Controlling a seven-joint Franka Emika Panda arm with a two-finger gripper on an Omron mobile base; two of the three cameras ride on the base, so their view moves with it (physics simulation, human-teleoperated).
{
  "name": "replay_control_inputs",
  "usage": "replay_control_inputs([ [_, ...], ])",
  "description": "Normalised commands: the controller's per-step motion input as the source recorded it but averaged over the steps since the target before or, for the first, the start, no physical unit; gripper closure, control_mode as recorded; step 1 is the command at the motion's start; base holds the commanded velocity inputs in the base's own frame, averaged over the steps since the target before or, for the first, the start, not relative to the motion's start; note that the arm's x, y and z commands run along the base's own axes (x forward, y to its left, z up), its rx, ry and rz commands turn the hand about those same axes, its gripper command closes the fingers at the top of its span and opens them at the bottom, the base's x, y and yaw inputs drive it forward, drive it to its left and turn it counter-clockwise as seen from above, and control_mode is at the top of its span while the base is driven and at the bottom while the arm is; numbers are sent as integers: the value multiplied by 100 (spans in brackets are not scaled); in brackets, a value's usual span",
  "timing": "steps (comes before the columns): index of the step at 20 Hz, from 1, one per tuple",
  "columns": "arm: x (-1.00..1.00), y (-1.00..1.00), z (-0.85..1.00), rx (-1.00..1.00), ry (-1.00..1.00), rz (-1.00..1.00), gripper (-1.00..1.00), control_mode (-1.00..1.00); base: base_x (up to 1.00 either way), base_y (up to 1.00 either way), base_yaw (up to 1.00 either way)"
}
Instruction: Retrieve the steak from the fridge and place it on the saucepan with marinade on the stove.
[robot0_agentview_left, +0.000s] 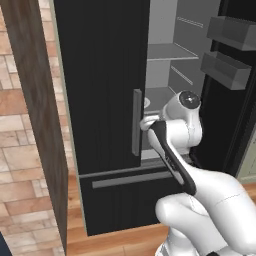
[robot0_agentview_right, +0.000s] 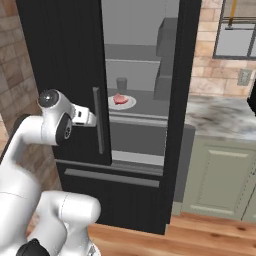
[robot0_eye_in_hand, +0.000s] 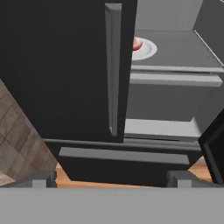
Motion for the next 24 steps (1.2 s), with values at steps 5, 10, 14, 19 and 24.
replay_control_inputs([
  [5, 37, 0, -13, 0, -1, 0, -100, -100, 0, 0, 0],
  [10, 33, 0, -23, 0, -10, 0, -100, -100, 0, 0, 0],
  [14, 19, 0, -34, 0, -24, 0, -100, -100, 0, 0, 0],
  [19, 18, 0, -6, 0, -8, 0, -100, -100, 0, 0, 0],
  [24, 24, 0, 0, 0, 3, 0, -100, -100, 0, 0, 0],
])
